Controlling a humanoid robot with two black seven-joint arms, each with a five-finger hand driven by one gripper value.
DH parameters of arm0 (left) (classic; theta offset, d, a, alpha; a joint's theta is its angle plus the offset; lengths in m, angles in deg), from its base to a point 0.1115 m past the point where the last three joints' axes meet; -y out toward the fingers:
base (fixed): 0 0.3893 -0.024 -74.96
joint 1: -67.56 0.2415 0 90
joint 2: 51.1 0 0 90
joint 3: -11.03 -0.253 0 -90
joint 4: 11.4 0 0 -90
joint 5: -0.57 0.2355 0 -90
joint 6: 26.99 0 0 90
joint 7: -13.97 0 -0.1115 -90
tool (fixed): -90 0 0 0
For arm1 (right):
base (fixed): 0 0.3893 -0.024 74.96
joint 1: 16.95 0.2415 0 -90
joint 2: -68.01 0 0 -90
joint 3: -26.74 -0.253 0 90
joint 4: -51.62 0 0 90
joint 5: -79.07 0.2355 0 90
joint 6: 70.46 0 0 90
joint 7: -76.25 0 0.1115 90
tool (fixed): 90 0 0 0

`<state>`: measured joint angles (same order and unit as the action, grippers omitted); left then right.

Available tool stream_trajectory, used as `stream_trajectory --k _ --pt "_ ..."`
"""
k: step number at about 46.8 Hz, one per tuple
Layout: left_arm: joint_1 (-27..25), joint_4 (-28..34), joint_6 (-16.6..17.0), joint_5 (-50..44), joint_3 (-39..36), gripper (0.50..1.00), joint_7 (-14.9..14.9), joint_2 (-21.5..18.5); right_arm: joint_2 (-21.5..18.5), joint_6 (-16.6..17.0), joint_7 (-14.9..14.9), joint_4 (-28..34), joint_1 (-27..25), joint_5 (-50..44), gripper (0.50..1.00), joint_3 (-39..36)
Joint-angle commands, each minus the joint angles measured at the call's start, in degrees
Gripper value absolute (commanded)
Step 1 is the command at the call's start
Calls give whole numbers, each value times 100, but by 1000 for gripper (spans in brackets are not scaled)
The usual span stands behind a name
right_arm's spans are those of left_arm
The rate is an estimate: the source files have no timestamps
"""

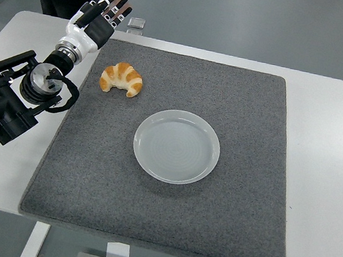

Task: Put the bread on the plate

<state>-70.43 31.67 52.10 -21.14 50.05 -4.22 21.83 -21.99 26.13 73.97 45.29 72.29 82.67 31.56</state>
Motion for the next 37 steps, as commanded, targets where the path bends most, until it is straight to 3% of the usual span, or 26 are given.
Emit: stream_trajectory --k 1,20,37 --pt "0 0 0 0 -9 999 -9 2 0 0 0 0 -3 0 952 2" --pt "-61 -27 0 552 -44 999 -88 -51 0 0 0 0 6 0 952 2" --pt "-430 17 -113 3795 -158 1000 -36 -674 0 0 0 0 -3 0 952 2"
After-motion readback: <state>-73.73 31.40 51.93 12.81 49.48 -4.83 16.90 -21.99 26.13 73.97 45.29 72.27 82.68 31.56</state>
